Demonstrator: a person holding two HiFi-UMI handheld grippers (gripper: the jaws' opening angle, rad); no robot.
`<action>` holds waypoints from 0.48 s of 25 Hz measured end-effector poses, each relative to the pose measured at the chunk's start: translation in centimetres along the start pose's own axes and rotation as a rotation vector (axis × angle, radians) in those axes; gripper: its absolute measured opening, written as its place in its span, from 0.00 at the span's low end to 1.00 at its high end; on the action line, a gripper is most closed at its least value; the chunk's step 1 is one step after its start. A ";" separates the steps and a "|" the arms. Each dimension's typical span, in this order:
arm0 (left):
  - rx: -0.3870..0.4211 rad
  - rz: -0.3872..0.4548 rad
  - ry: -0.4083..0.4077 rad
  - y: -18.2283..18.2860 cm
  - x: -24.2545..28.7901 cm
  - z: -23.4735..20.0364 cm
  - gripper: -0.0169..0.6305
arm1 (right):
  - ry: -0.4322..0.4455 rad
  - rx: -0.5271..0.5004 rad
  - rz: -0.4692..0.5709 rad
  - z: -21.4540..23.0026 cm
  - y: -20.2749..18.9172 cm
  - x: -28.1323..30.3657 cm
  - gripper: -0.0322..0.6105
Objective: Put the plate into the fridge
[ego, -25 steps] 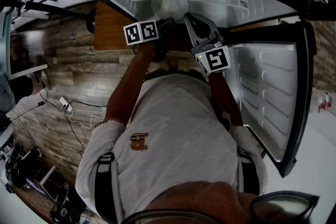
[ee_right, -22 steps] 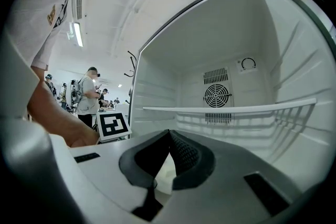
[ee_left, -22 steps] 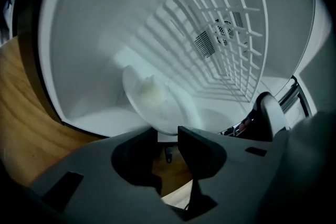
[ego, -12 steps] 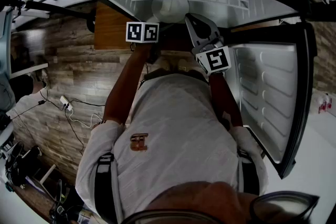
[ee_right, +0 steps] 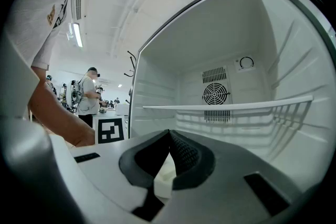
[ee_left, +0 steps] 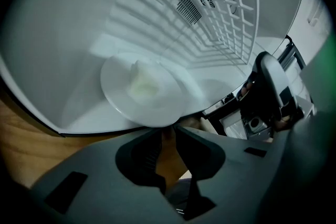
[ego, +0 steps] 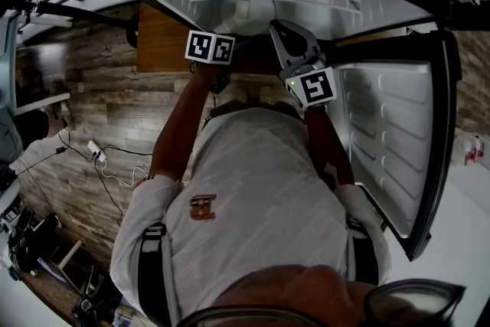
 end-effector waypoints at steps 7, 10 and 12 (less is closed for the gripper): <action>0.028 0.041 0.004 -0.6 -0.2 0.5 0.18 | 0.008 -0.003 -0.015 -0.1 -0.3 -0.2 0.10; 0.063 0.113 0.003 -0.8 -0.9 1.3 0.17 | 0.012 -0.003 -0.022 -0.1 -0.3 -0.3 0.10; 0.105 0.183 0.002 -0.9 -1.6 1.9 0.14 | 0.014 -0.001 -0.028 -0.1 -0.4 -0.3 0.10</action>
Point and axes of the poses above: the fingertips, and each gripper's own axes: x forward along the fingers, z to its right, y out of its top, the point moved 8 cm from there along -x, backward along the fingers, and after that the axes turned 5 degrees about -y, right-handed, at the moved point
